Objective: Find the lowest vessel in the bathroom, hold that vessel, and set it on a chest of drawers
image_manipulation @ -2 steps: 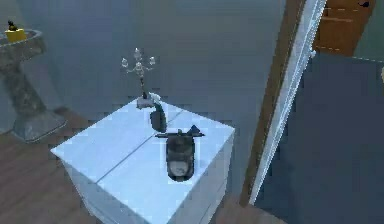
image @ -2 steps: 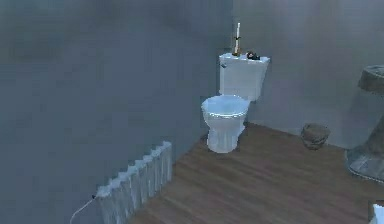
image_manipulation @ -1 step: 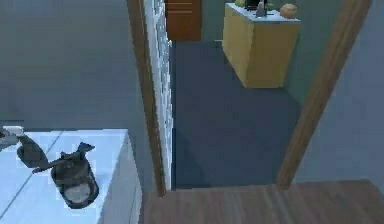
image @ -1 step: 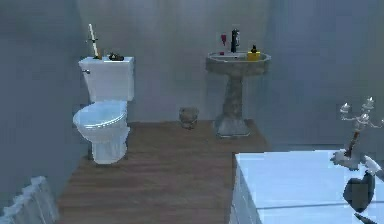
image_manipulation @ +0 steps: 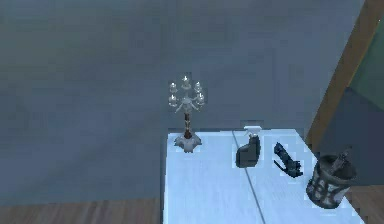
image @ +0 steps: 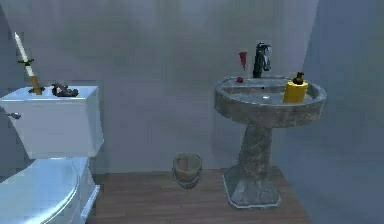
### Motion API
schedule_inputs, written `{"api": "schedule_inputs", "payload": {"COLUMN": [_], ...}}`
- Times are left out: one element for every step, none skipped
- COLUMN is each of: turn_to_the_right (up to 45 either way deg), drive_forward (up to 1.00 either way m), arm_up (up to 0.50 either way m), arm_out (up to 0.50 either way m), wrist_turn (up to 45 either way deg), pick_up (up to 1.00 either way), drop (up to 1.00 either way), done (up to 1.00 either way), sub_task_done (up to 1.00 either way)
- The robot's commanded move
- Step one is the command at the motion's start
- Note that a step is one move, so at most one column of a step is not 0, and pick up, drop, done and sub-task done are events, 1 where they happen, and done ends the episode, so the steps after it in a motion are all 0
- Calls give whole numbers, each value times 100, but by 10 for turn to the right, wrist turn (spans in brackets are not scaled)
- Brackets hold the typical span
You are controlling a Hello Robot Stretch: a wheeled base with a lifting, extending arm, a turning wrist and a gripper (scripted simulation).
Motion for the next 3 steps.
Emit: {"api": "schedule_inputs", "payload": {"turn_to_the_right": [0,30,0], "drive_forward": [10,0,40], "arm_up": [0,0,0], "arm_out": [0,0,0], "wrist_turn": [0,0,0], "pick_up": [0,0,0], "drop": [0,0,0], "done": [0,0,0], "sub_task_done": [0,0,0]}}
